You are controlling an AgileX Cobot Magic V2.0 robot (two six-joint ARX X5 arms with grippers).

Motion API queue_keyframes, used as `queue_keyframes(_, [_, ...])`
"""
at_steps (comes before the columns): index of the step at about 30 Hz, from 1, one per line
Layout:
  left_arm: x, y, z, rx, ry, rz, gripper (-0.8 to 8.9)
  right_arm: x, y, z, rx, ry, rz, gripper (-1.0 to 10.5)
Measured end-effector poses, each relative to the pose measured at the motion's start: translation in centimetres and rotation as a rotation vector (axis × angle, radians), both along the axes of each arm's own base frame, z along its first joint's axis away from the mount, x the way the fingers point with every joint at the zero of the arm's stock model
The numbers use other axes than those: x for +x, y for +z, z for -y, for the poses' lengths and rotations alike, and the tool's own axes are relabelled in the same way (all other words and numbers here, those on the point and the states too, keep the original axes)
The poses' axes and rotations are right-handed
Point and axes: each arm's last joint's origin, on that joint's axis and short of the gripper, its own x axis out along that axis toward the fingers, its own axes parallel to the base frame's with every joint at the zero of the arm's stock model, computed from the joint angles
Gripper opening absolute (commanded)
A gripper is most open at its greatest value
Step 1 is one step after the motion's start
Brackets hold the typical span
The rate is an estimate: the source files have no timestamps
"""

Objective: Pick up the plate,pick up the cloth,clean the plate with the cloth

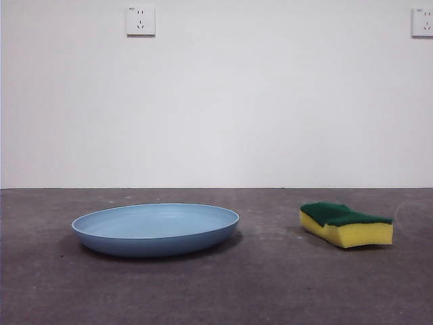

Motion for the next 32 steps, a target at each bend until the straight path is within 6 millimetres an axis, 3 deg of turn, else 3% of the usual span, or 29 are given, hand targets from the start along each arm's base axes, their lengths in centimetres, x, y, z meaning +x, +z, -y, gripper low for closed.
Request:
queue_keyframes(5, [-0.2,-2.3,-0.4,-0.004,0.022,-0.003,-0.03,0.0,0.0,0.0,0.000,0.000,0.000,0.0])
queue_keyframes(11, [-0.3,-3.4,-0.6,-0.004,0.042,-0.004,-0.03,0.0,0.0,0.0,0.000,0.000,0.000,0.0])
queue_keyframes(32, [-0.4,-3.7,-0.6,-0.002,0.043,-0.034,-0.03,0.0,0.0,0.0,0.000,0.000,0.000,0.0])
